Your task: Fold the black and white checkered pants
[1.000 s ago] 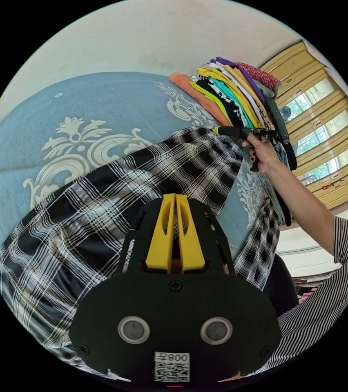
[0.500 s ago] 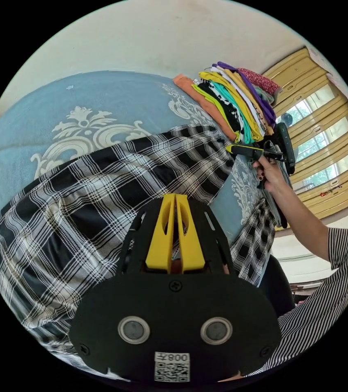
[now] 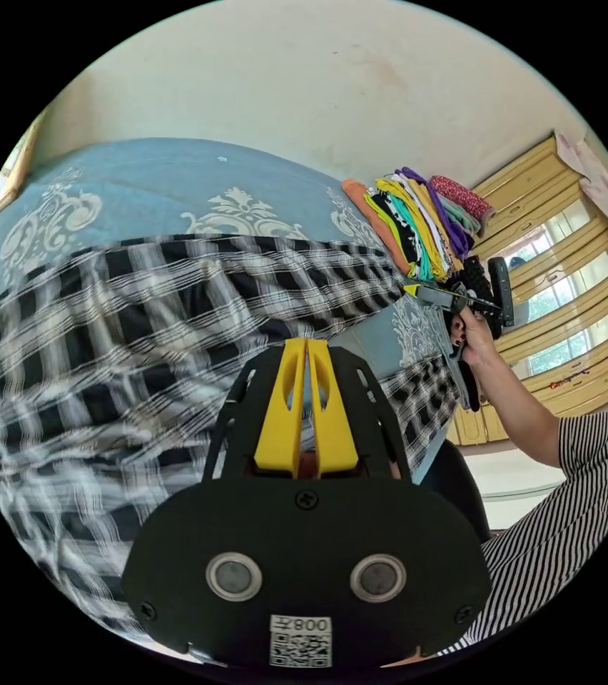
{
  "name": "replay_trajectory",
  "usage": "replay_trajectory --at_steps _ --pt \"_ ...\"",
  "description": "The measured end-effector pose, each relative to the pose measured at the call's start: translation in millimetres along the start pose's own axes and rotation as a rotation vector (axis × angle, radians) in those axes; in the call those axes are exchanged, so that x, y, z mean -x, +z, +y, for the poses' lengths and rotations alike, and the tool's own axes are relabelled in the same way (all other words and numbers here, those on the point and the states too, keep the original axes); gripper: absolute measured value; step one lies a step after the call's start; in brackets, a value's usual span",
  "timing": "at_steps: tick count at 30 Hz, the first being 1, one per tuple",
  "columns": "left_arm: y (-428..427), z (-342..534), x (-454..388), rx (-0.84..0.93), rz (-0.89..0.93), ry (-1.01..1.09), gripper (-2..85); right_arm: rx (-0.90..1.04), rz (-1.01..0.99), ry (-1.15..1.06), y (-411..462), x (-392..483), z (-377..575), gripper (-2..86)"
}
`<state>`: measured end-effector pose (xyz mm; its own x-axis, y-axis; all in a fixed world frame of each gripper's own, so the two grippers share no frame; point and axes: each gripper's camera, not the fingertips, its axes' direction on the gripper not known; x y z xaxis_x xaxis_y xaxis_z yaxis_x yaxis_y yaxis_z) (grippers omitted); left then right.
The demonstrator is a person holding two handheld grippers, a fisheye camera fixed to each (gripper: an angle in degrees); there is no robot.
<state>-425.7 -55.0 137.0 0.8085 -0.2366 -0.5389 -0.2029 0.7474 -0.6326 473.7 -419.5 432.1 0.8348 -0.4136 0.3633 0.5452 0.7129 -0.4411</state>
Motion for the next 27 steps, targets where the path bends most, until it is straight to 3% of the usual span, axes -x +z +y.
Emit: replay_trajectory --at_steps 8,11,15,27 --pt "-116 160 81 -0.006 -0.234 -0.322 2.4 0.264 -0.316 -0.384 45 206 53 0.3" --pt "-140 200 105 -0.019 -0.253 -0.399 2.5 0.362 -0.253 -0.524 59 267 71 0.5" --pt "-137 235 134 0.081 -0.245 -0.438 1.4 0.417 -0.179 -0.591 66 306 83 0.6" --pt "-196 293 159 0.025 -0.228 -0.403 0.3 0.513 -0.134 -0.629 54 350 66 0.2"
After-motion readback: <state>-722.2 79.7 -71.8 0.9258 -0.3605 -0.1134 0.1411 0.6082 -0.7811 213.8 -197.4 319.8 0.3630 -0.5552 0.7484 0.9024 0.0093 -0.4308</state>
